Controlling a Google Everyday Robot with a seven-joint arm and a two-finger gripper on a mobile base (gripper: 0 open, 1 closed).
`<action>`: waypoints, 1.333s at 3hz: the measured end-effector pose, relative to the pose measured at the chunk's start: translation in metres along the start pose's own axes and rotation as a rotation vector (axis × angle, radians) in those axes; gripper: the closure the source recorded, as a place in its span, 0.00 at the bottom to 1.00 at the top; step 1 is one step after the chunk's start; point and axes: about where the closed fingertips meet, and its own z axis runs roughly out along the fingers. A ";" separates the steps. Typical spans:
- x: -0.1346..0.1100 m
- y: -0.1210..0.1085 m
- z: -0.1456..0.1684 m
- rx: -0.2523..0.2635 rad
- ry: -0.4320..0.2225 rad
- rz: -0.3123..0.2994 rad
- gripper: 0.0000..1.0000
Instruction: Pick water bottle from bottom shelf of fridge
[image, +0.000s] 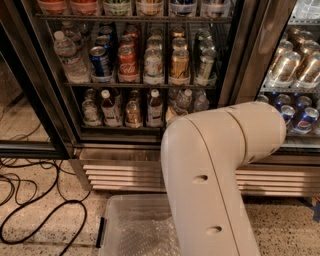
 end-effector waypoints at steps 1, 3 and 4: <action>-0.011 0.011 -0.014 0.032 -0.002 0.040 1.00; -0.016 0.004 -0.036 0.081 -0.022 0.057 1.00; -0.011 -0.004 -0.064 0.155 0.013 0.110 1.00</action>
Offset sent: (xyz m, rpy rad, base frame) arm -0.0115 0.0073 0.0131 0.0304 0.0072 -0.0258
